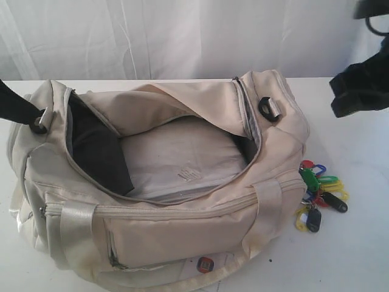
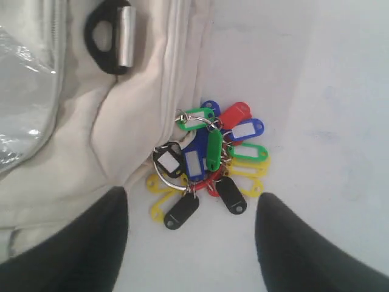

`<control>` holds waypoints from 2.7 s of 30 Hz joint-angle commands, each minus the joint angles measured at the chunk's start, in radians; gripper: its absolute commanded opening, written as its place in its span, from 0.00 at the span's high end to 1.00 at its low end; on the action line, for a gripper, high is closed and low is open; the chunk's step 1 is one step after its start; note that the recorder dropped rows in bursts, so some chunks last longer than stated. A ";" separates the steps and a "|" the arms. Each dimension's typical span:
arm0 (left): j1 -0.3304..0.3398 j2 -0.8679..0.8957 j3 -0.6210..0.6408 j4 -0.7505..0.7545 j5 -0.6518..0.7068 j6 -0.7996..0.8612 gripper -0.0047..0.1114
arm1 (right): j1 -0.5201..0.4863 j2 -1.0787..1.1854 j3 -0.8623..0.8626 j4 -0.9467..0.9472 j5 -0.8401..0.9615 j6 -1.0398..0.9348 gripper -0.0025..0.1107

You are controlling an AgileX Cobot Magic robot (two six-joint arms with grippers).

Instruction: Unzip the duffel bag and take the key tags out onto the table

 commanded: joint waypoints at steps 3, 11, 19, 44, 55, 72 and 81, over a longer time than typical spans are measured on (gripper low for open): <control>0.003 -0.112 0.099 -0.024 -0.083 0.000 0.96 | -0.008 -0.185 -0.006 -0.006 0.058 0.015 0.69; 0.003 -0.471 0.171 0.212 -0.207 -0.269 0.96 | -0.008 -0.397 -0.002 -0.006 0.069 0.001 0.98; -0.022 -0.985 0.189 0.607 -0.194 -0.591 0.96 | -0.008 -0.673 0.119 0.015 0.074 0.001 0.98; -0.305 -1.016 0.247 0.647 -0.285 -0.627 0.96 | 0.093 -0.764 0.169 0.000 0.054 0.000 0.98; -0.189 -1.042 0.249 0.645 -0.288 -0.627 0.96 | 0.093 -0.766 0.169 0.000 0.054 0.000 0.98; -0.094 -1.346 1.062 0.646 -0.943 -0.629 0.96 | 0.093 -0.766 0.169 0.000 0.054 0.002 0.98; -0.094 -1.366 1.186 0.561 -0.989 -0.832 0.96 | 0.093 -0.766 0.169 0.000 0.054 0.002 0.98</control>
